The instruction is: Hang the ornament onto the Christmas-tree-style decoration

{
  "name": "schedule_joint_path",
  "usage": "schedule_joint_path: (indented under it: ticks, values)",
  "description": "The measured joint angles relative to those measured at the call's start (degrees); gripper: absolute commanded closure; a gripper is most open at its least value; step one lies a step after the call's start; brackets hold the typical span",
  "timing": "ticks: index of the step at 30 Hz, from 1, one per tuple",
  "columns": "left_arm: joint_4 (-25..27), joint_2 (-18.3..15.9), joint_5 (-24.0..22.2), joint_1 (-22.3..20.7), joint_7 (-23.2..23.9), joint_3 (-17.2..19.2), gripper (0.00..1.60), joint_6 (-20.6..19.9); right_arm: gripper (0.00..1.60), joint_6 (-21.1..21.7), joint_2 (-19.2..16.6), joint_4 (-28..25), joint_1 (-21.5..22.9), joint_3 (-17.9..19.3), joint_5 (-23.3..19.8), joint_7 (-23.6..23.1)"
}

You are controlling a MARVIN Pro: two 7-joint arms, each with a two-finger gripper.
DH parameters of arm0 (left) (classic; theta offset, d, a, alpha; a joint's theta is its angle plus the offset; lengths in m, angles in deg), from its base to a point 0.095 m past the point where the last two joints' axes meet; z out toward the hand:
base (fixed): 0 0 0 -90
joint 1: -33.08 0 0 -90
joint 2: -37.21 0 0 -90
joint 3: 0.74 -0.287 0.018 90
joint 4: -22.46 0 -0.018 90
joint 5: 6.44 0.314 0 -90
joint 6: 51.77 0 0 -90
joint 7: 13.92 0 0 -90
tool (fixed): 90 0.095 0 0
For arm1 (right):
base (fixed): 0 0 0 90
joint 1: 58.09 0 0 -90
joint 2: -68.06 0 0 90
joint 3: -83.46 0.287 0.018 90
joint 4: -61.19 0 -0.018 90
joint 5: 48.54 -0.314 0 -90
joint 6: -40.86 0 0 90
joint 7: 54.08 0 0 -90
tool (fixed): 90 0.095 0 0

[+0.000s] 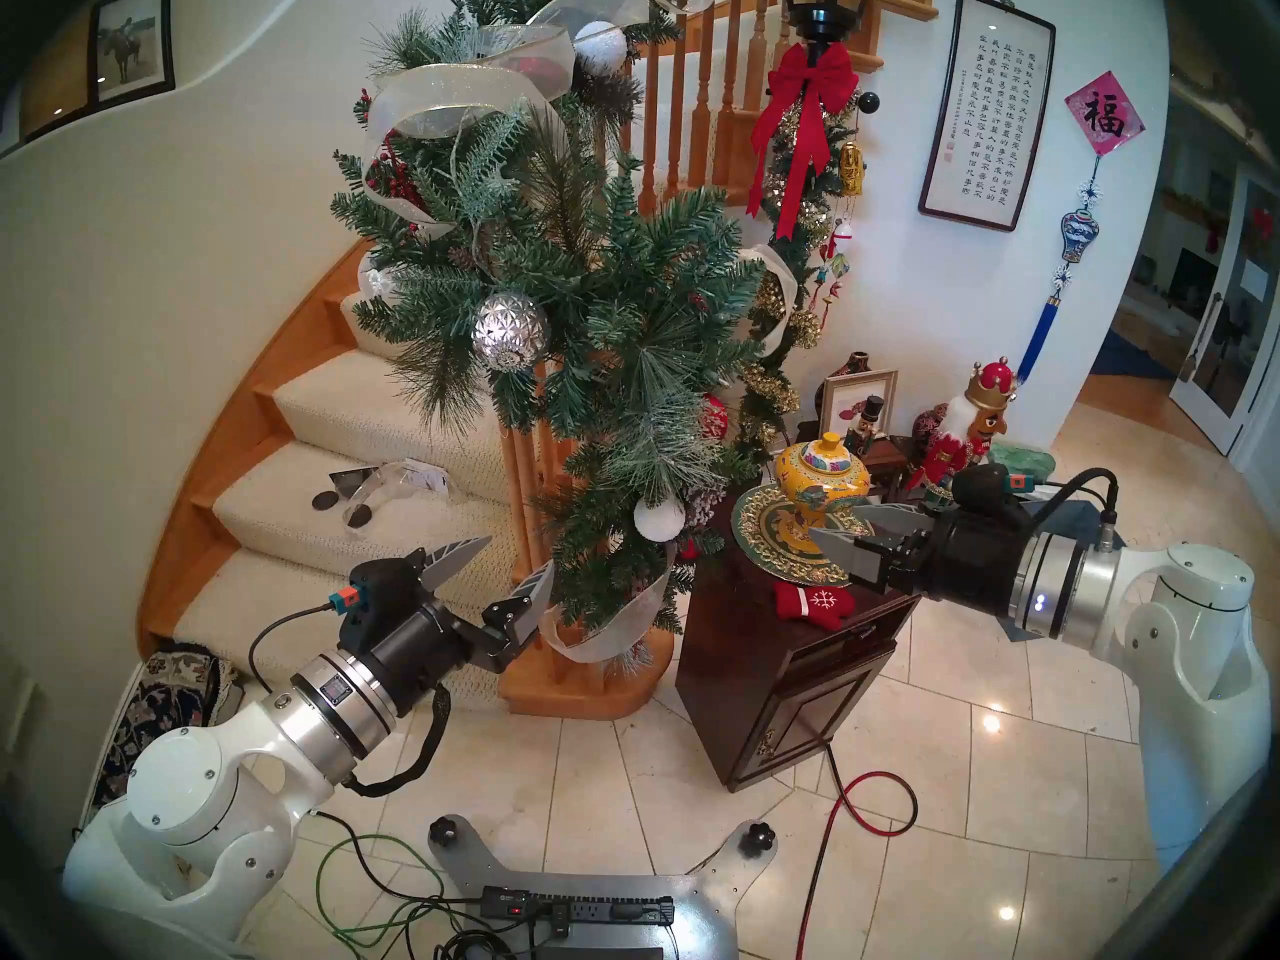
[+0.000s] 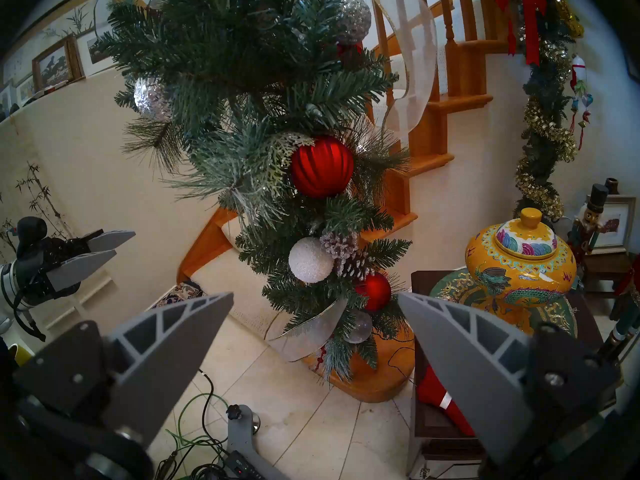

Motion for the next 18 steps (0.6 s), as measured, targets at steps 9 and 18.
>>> schedule_joint_path:
  ticks: [9,18]
  values:
    - [0.0,0.0,0.0,0.0,0.0,0.0,0.00,0.0,0.00,0.0,0.0,0.0,0.0,0.0,0.0,0.0]
    - [0.0,0.0,0.0,0.0,0.0,0.0,0.00,0.0,0.00,0.0,-0.2,0.4,0.1,-0.9,0.0,0.0]
